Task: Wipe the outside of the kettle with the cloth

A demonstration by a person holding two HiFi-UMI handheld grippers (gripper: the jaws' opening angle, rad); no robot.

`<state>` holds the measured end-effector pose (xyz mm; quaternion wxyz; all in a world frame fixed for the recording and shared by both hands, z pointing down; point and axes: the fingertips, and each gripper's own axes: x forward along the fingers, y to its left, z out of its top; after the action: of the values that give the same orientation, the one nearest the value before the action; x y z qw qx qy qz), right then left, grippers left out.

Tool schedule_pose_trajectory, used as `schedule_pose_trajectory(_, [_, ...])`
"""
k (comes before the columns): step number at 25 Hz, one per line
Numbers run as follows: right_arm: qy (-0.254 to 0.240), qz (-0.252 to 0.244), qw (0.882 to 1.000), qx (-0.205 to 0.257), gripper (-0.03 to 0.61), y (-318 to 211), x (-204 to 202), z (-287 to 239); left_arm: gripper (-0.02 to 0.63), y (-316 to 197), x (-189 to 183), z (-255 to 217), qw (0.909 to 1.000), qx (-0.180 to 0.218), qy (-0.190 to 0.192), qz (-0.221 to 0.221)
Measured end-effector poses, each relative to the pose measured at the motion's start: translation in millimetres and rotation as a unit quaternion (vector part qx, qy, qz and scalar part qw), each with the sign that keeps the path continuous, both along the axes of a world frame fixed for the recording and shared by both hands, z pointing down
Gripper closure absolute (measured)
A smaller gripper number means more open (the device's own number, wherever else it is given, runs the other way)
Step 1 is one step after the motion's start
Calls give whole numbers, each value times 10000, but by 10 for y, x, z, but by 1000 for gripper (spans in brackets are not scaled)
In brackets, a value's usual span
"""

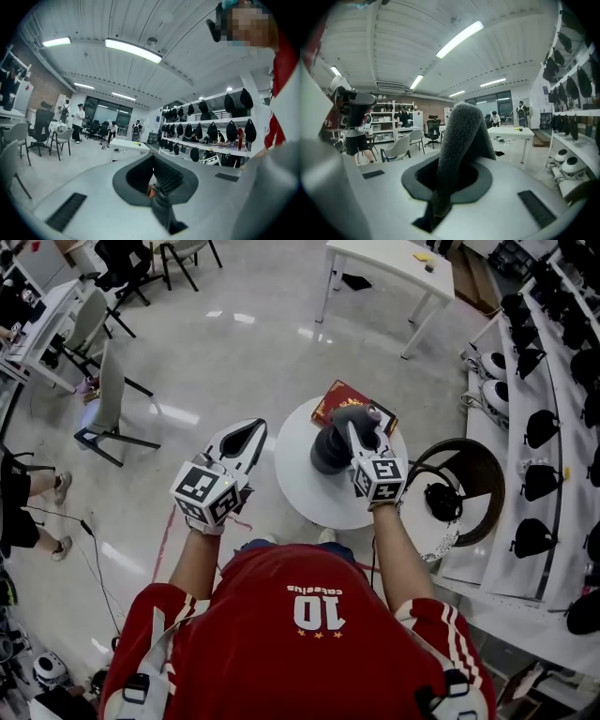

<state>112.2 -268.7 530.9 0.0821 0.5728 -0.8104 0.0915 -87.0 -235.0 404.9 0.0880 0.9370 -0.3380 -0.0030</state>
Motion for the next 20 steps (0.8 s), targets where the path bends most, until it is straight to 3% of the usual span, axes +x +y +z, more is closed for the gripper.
schedule_pose_trajectory(10, [201,137,9992,-315,529,63,893,343,604,69,563,56,9999,-20,-89,-114])
schedule_pose_trajectory(20, [420,-624,9946,-710,529,-172,920,811,604,77,738,156,9978,-98,-238,-616])
